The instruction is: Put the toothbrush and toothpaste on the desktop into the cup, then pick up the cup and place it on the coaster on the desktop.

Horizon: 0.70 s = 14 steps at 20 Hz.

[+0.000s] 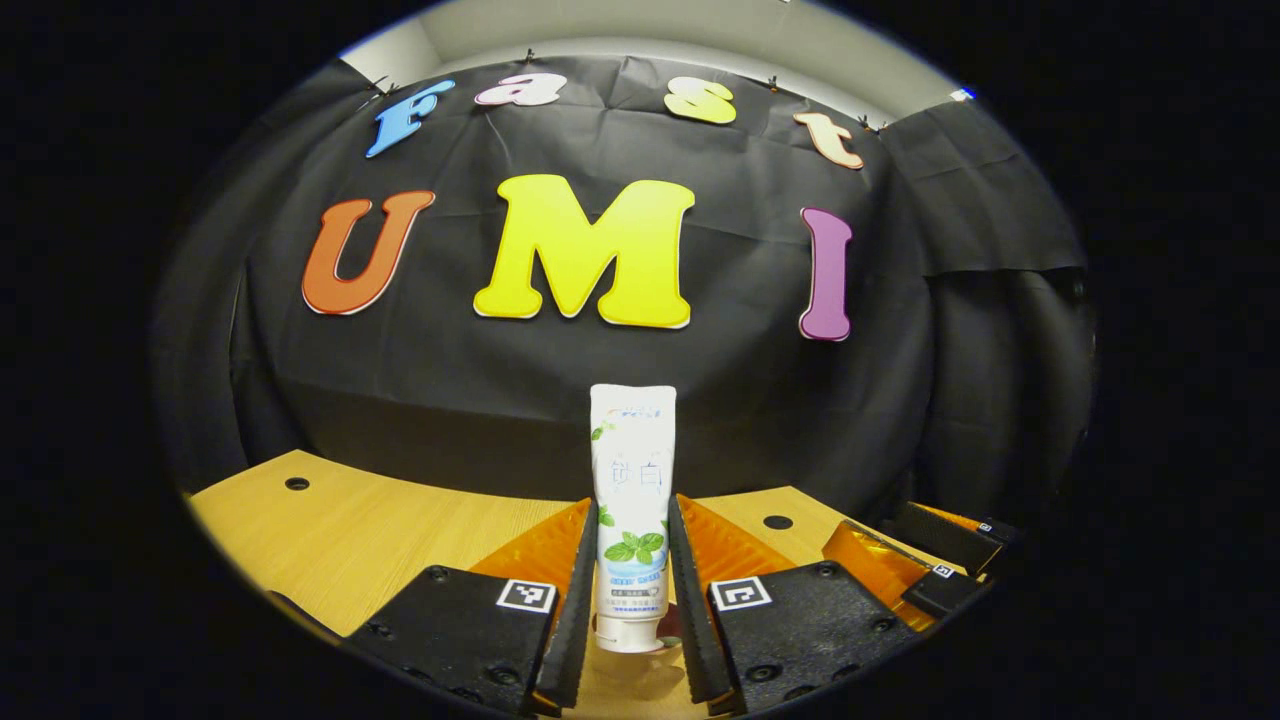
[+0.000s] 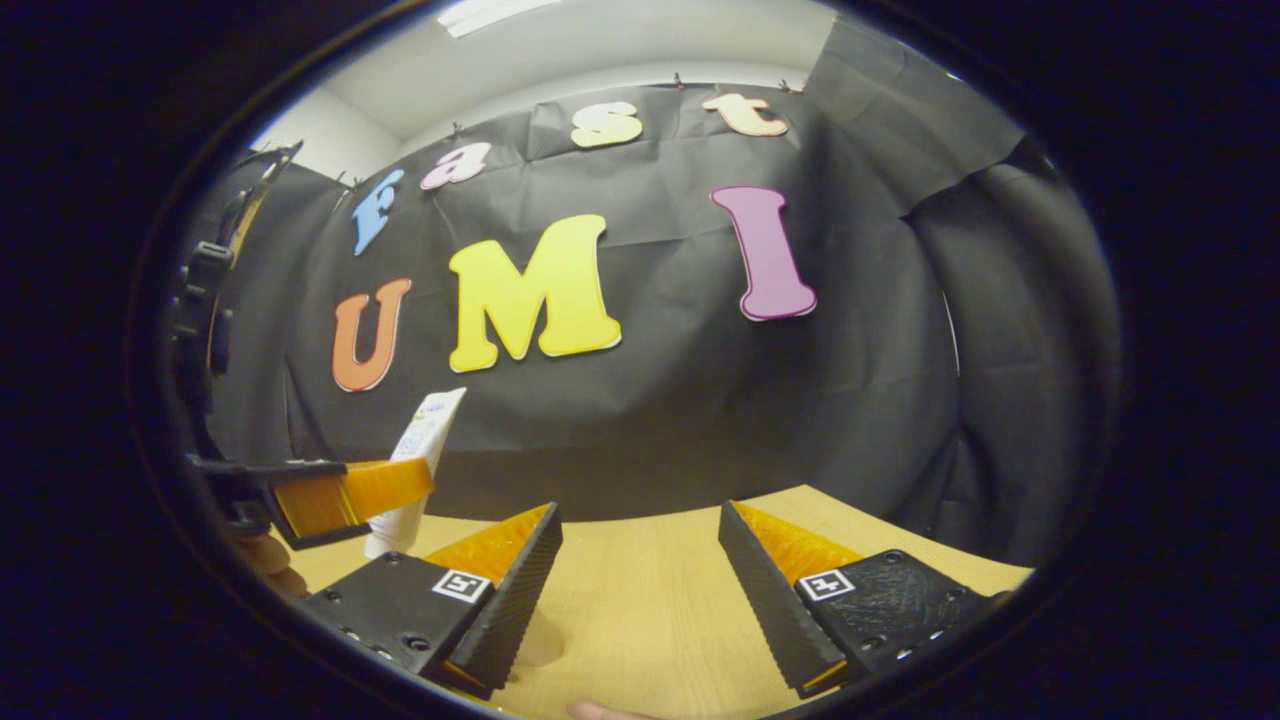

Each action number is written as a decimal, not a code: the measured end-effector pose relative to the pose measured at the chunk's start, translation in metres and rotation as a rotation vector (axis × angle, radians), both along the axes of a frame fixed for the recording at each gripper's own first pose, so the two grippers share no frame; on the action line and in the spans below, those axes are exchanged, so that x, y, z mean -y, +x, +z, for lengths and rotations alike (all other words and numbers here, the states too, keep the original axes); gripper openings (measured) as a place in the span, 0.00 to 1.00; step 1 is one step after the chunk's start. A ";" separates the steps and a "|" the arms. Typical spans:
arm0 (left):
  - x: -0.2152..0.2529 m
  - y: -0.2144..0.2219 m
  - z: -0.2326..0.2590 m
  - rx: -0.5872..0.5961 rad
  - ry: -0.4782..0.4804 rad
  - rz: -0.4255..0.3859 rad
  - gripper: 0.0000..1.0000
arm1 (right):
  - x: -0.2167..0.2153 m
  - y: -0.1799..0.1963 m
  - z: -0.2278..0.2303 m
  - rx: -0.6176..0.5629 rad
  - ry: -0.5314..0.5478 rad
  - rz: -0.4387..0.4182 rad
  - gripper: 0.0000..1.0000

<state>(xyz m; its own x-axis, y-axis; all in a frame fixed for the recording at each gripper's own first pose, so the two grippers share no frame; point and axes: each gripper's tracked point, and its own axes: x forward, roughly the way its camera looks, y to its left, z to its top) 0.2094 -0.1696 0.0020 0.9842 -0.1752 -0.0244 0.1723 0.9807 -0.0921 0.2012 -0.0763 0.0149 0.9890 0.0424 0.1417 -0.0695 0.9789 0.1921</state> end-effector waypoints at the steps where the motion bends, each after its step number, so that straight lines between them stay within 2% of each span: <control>1: 0.000 0.001 -0.004 -0.012 0.007 0.006 0.42 | 0.002 0.001 0.000 -0.004 0.010 0.001 0.94; 4: 0.002 0.001 -0.010 -0.036 0.019 0.000 0.43 | 0.000 -0.001 0.001 -0.004 0.040 0.024 0.96; 5: 0.005 0.001 -0.010 -0.040 0.016 -0.011 0.39 | 0.002 -0.001 0.001 -0.004 0.048 0.026 0.96; 6: 0.007 -0.001 -0.010 -0.044 0.015 -0.018 0.44 | 0.003 0.000 0.000 -0.006 0.055 0.025 0.96; 8: 0.007 -0.002 -0.012 -0.050 0.016 -0.017 0.44 | 0.004 0.002 -0.002 -0.017 0.061 0.019 0.99; 9: 0.006 -0.003 -0.014 -0.055 0.014 -0.014 0.44 | 0.004 0.003 -0.003 -0.024 0.059 0.020 0.95; 11: 0.006 -0.001 -0.018 -0.071 0.013 -0.020 0.45 | 0.003 0.002 -0.006 -0.029 0.053 0.022 0.99; 14: 0.002 -0.001 -0.011 -0.043 0.001 -0.012 0.46 | 0.002 0.002 -0.004 -0.024 0.047 0.024 0.96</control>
